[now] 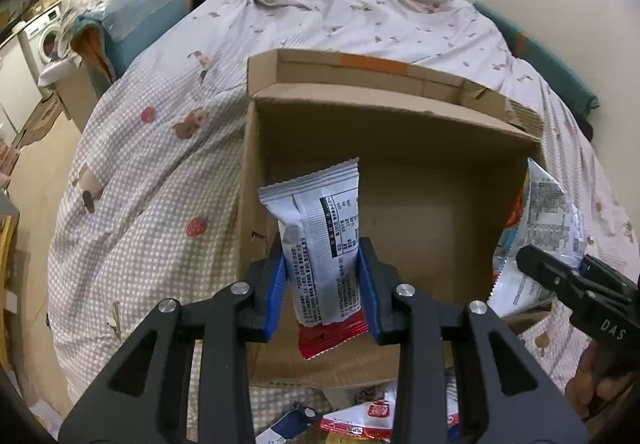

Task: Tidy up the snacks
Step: 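Lower the white bar into the box with the left tool while the right tool drops the chip bag in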

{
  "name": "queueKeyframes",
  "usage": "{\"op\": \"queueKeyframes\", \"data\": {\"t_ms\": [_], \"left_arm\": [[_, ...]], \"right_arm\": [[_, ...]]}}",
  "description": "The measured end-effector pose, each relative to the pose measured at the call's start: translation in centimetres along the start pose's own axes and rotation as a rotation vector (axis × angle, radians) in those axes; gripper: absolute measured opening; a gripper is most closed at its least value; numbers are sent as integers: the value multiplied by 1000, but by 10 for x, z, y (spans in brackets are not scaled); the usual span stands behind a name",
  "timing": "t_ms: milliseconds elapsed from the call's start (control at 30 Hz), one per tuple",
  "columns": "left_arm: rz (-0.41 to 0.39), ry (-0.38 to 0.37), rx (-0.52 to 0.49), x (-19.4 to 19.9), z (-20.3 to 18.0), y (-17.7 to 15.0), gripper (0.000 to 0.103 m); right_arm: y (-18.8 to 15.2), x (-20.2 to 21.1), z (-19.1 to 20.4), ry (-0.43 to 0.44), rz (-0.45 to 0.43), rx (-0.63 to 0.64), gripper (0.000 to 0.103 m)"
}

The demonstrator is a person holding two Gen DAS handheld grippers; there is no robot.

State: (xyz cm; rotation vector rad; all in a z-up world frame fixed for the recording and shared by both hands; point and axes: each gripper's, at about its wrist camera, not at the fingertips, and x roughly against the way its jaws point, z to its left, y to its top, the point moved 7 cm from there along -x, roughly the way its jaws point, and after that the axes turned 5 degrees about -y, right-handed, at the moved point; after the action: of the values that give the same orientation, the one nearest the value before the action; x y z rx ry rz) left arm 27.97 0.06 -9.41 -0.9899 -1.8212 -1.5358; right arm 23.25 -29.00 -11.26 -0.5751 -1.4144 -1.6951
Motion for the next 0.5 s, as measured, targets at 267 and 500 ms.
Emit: {"op": "queueKeyframes", "data": {"t_ms": [267,500], "left_arm": [[-13,-1,2,-3,1,1,29],[-3,-2,-19,-6,-4,-3,30]], "right_arm": [[-1,-10,2,-31,9,33,55],[-1,-10,1,-22,10,15,57]]}}
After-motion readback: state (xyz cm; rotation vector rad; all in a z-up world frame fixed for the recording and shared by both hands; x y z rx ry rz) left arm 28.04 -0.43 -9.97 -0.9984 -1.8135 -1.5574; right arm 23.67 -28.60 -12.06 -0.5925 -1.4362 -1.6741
